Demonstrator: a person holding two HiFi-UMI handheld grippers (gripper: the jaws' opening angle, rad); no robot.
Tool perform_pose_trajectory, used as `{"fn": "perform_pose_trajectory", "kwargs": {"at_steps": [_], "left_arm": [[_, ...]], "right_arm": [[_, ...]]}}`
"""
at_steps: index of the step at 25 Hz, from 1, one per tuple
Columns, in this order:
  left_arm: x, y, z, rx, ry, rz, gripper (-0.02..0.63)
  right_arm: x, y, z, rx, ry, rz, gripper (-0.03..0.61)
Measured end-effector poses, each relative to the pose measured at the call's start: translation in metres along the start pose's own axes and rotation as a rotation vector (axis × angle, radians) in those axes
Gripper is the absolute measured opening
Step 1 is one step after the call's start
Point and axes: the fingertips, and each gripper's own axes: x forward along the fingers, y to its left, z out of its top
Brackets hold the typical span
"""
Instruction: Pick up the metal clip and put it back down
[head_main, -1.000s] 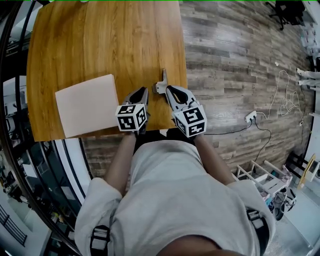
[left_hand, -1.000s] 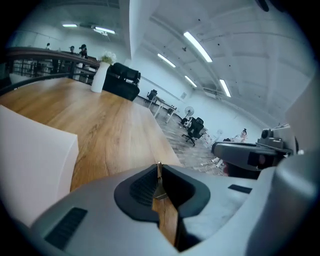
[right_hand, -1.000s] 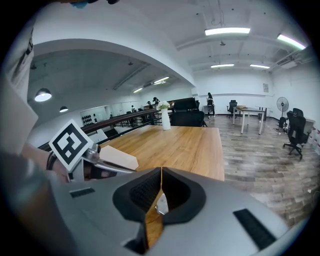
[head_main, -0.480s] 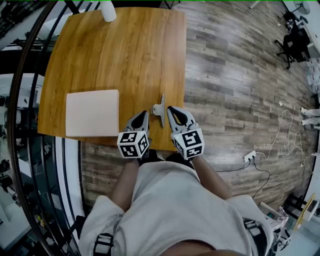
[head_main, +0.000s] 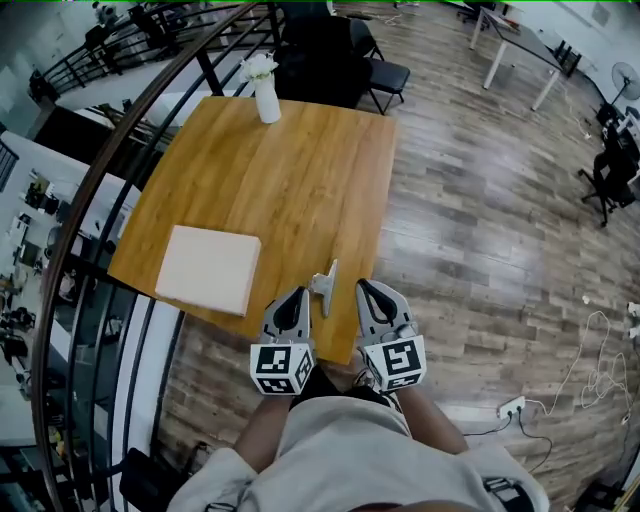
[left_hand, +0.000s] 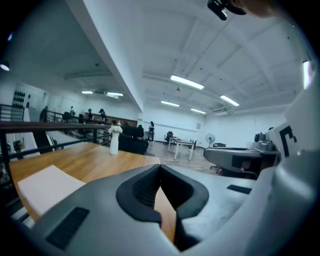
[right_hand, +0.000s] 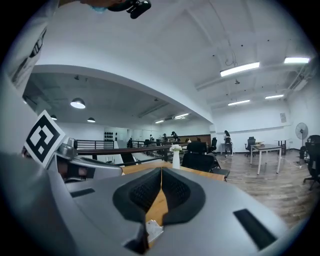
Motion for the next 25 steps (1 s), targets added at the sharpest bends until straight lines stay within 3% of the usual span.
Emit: {"fn": "perform_pose_trajectory", "kwargs": {"at_steps": [5, 14, 25], "left_arm": [[-0.035, -0.023, 0.039, 0.001, -0.134, 0.106, 0.025], [-0.062, -0.026, 0.08, 0.086, -0.202, 0.155, 0.025], [-0.051, -0.021, 0.102, 0.084, -0.251, 0.112, 0.025]], "right_arm": [[-0.031, -0.004, 0.023, -0.018, -0.07, 0.061, 0.026], [-0.043, -0.004, 0.066, -0.026, -0.176, 0.062, 0.026], [-0.037, -0.009, 0.087, -0.06, -0.196, 0.049, 0.026]]}}
